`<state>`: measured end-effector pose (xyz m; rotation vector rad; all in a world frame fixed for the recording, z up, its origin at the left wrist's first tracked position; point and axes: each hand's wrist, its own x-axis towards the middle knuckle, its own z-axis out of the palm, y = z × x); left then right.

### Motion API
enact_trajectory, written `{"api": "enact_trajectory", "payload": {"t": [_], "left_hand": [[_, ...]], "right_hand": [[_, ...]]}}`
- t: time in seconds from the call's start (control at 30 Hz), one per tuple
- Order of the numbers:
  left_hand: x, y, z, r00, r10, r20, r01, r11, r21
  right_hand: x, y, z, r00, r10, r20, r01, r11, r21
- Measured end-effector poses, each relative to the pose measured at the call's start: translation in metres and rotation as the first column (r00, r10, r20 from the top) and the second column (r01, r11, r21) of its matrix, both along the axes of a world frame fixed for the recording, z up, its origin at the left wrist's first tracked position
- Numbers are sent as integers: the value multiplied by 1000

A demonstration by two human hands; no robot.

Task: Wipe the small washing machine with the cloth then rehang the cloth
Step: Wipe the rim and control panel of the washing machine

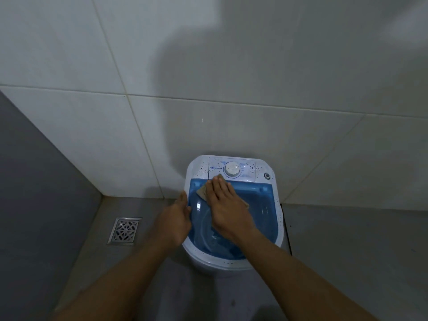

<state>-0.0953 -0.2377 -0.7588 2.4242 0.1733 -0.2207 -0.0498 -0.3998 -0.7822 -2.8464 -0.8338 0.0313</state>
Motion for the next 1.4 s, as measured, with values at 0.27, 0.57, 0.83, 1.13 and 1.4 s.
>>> {"api": "enact_trajectory", "payload": {"t": [0.27, 0.57, 0.83, 1.13, 1.4], "left_hand": [[-2, -2, -6, 1000, 22, 0, -22, 1000, -21], [-3, -3, 0, 997, 51, -57, -55, 996, -68], [-1, -1, -4, 994, 77, -76, -85, 990, -116], [-3, -2, 3, 998, 42, -52, -43, 999, -12], [-4, 8, -9, 996, -2, -92, -7, 995, -95]], "right_hand": [[42, 30, 8, 998, -38, -43, 39, 999, 25], [77, 74, 3, 911, -412, -22, 410, 899, 155], [59, 64, 4, 988, -153, 11, 150, 979, 142], [45, 53, 15, 995, -58, -78, 58, 998, -8], [105, 82, 26, 815, -554, -173, 558, 829, -26]]}}
